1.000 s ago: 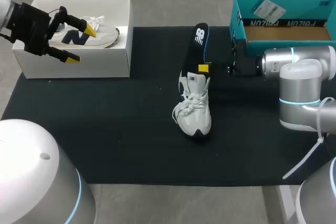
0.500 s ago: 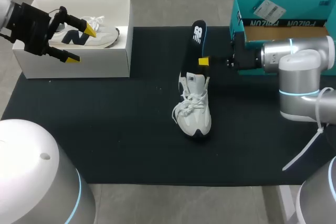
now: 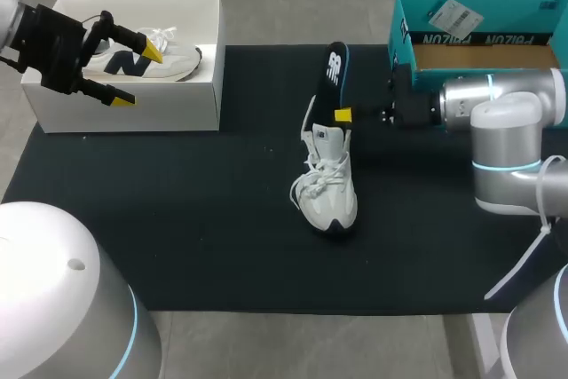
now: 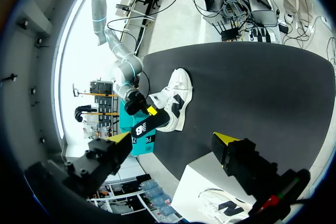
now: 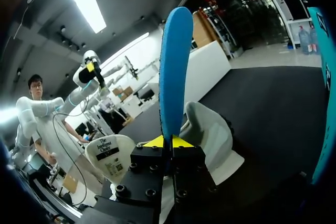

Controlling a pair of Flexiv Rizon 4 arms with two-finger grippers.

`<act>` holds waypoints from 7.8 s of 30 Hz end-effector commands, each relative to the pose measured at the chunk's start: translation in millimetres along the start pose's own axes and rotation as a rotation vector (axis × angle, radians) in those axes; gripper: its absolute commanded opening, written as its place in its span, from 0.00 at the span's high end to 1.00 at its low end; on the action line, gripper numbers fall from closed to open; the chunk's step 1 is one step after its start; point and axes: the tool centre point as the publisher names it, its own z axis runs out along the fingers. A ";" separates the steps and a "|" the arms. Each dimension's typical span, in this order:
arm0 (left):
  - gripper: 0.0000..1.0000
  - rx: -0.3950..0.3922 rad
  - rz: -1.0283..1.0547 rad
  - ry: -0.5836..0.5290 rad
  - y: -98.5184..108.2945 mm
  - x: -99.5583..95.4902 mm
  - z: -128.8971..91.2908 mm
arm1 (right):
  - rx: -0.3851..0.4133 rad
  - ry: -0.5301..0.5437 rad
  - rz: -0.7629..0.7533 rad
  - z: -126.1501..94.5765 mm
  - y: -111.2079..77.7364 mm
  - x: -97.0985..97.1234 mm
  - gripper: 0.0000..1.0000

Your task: Take the shoe out of the shoebox, open the shoe tongue, remove and reinsert the insole, then place the shoe into the shoebox

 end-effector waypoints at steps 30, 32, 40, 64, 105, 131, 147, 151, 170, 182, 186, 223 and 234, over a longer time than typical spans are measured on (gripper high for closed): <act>0.00 -0.001 0.000 0.003 -0.5 -0.3 -0.3 | 0.030 0.038 0.015 2.2 1.0 3.9 0.53; 0.00 -0.001 0.000 0.003 -0.5 -0.3 -0.3 | 0.027 0.034 -0.002 1.4 8.2 0.1 0.58; 0.00 -0.001 0.000 0.003 -0.5 -0.3 -0.3 | 0.025 0.032 -0.033 3.3 27.5 -12.4 0.72; 0.00 -0.001 0.000 0.003 -0.5 -0.3 -0.3 | 0.043 0.053 0.084 12.8 -14.6 -2.8 1.00; 0.00 -0.001 0.000 0.003 -0.5 -0.3 -0.3 | 0.037 0.048 0.016 14.9 21.2 -16.0 1.00; 0.00 -0.001 0.000 0.003 -0.5 -0.3 -0.3 | 0.024 0.061 0.118 18.8 -25.9 6.5 1.00; 0.00 -0.001 0.000 0.003 -0.5 -0.3 -0.3 | 0.041 0.050 0.046 13.6 8.1 -9.3 0.62; 0.00 -0.001 0.000 0.003 -0.5 -0.3 -0.3 | 0.043 0.052 0.043 14.6 9.7 -11.7 0.72; 0.00 -0.001 0.000 0.003 -0.5 -0.3 -0.3 | 0.061 0.082 0.109 25.0 -17.3 -0.4 1.00; 0.00 -0.001 0.000 0.003 -0.5 -0.3 -0.3 | 0.044 0.061 0.098 18.9 -10.3 4.6 0.00; 0.00 -0.001 0.000 0.003 -0.5 -0.3 -0.3 | 0.041 0.054 0.083 16.1 -4.4 7.5 0.00; 0.00 -0.001 0.000 0.003 -0.5 -0.3 -0.3 | 0.133 -0.200 0.254 -20.9 40.1 33.4 1.00; 0.00 -0.001 0.000 0.003 -0.5 -0.3 -0.3 | 0.133 -0.200 0.254 -20.9 40.1 33.4 1.00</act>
